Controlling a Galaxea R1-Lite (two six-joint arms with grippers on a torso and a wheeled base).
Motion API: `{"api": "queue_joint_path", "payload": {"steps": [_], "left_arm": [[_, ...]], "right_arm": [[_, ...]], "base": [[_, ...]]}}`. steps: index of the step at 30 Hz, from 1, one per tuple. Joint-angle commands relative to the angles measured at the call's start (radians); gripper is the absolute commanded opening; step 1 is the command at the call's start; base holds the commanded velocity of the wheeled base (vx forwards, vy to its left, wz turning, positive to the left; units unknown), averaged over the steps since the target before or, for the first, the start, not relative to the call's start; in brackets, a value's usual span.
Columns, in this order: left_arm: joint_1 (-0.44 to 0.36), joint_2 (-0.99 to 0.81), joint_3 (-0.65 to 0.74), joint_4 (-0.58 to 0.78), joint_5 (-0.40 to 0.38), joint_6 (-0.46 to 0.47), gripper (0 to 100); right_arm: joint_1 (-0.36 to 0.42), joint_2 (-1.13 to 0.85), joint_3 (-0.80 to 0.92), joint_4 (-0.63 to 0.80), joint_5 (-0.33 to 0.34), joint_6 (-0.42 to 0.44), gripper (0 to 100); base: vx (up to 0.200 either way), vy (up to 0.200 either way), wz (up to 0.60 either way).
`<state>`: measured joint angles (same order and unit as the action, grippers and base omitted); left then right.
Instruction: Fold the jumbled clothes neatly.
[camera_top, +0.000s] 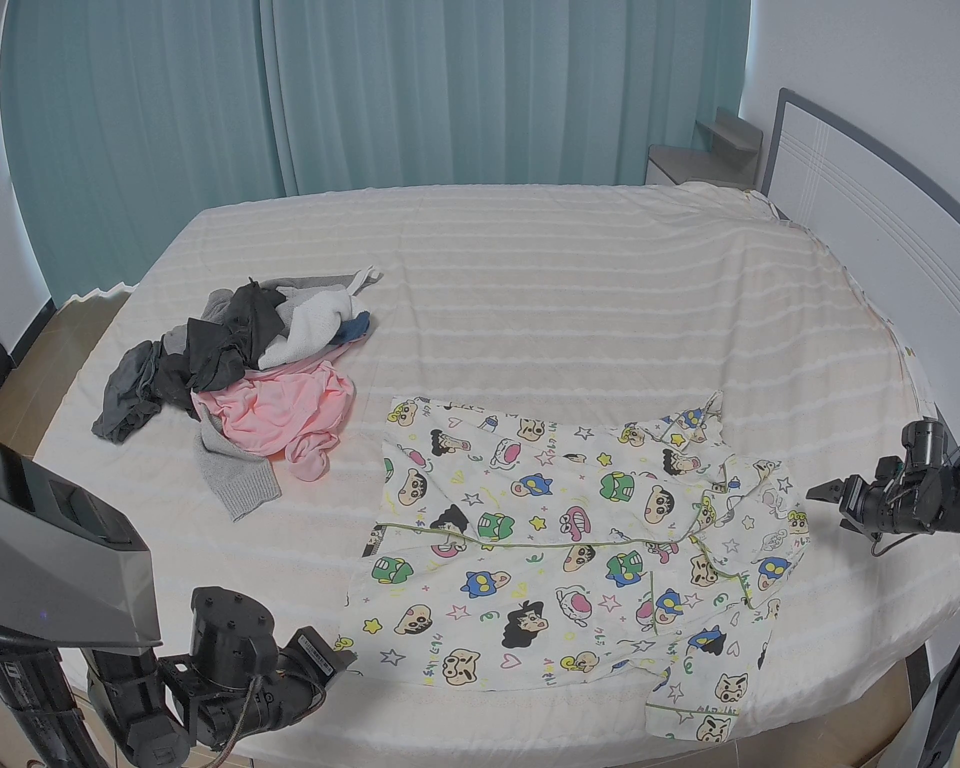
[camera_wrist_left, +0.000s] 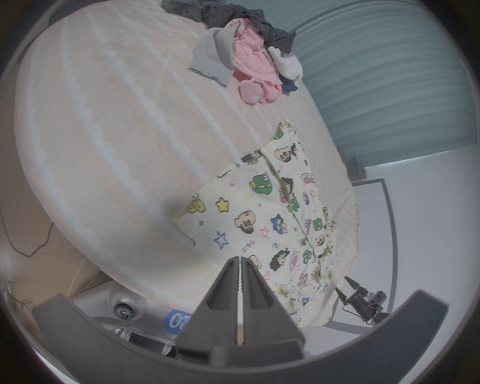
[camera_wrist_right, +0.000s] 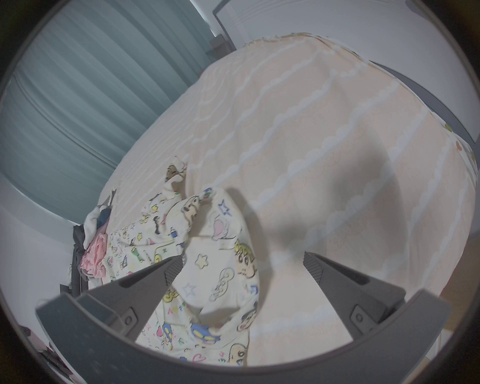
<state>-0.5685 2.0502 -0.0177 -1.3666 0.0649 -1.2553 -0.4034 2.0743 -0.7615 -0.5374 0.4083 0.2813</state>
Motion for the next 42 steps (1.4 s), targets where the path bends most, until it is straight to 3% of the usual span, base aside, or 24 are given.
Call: {"api": "queue_joint_path", "payload": {"steps": [1,8,9,17,22,30,42], "left_arm": [[-0.025,0.047,0.018,0.046,0.018,-0.004,0],[-0.054,0.113,0.018,0.029,0.07,0.002,0],[-0.062,0.114,0.018,0.029,0.07,0.002,100],[-0.059,0.133,0.018,0.026,0.081,0.001,100],[-0.051,0.211,-0.018,-0.051,0.154,0.007,100],[-0.042,0.304,-0.038,-0.172,0.176,0.089,100],[-0.025,0.352,-0.127,-0.177,0.19,0.188,100]], "right_arm": [[0.005,-0.163,0.177,-0.122,0.02,-0.005,100],[0.011,-0.197,0.26,-0.151,0.02,-0.017,100],[0.011,-0.198,0.268,-0.151,0.02,-0.019,100],[0.011,-0.194,0.292,-0.153,0.023,-0.019,100],[0.025,-0.2,0.301,-0.157,0.026,-0.019,100],[0.089,-0.246,0.396,-0.268,0.023,-0.011,100],[0.115,-0.256,0.433,-0.328,0.023,-0.005,100]], "base": [[0.0,0.0,0.0],[0.0,0.0,0.0],[0.0,0.0,0.0],[0.0,0.0,0.0],[0.0,0.0,0.0],[0.0,0.0,0.0],[0.0,0.0,0.0]]}}
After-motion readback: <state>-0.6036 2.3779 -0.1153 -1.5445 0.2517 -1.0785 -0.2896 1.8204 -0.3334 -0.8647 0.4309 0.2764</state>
